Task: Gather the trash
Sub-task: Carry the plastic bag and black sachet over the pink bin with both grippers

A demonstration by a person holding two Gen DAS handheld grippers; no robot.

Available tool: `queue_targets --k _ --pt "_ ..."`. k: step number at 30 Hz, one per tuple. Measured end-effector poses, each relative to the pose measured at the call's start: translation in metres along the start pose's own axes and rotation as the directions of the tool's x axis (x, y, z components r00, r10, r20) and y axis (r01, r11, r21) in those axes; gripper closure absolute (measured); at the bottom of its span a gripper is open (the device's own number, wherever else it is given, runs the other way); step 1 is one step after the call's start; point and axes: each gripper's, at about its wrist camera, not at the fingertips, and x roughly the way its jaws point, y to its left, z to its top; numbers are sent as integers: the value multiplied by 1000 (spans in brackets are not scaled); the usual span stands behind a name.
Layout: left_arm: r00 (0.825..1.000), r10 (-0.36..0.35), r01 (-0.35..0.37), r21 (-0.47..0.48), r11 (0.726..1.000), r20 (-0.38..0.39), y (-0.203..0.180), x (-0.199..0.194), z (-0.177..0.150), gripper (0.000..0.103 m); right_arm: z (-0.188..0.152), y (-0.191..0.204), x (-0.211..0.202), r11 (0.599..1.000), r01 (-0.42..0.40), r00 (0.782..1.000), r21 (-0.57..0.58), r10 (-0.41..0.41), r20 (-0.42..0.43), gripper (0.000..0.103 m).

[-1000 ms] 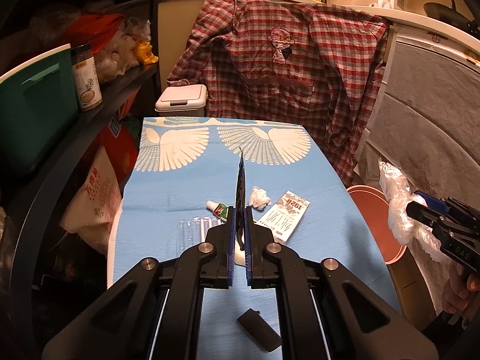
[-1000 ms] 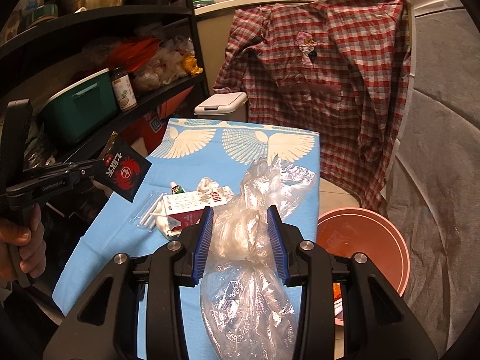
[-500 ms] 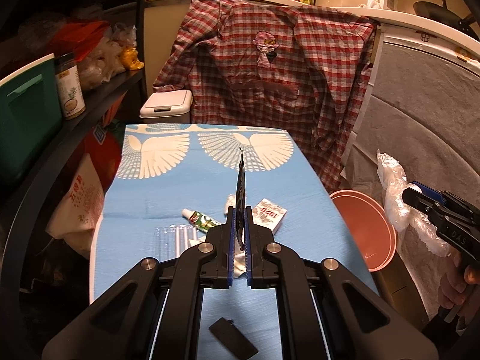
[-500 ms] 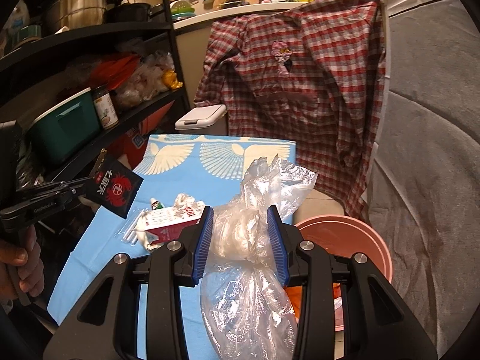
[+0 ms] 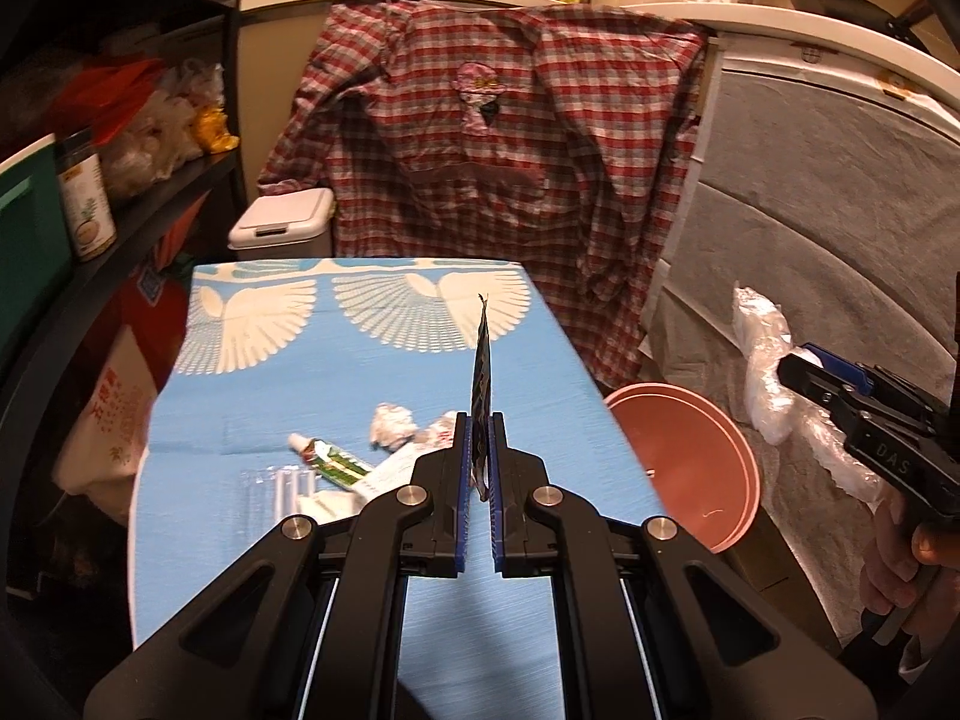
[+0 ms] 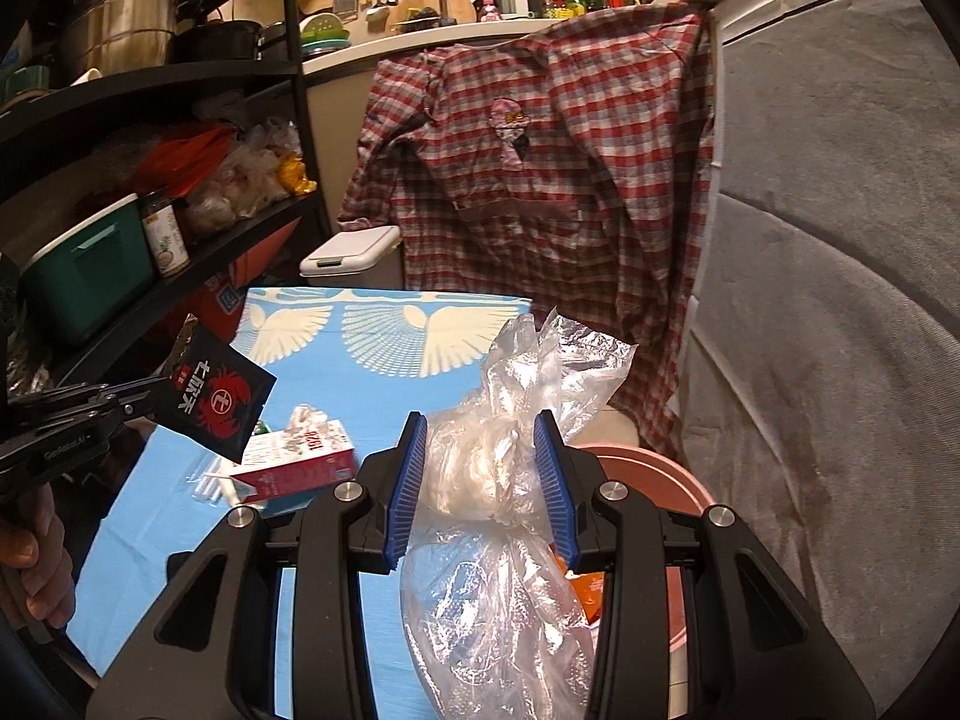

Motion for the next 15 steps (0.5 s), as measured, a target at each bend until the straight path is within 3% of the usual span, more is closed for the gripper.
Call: queue_targets --k 15 --pt "990 -139 140 23 990 -34 -71 37 3 98 1 -54 9 993 84 996 88 -82 -26 65"
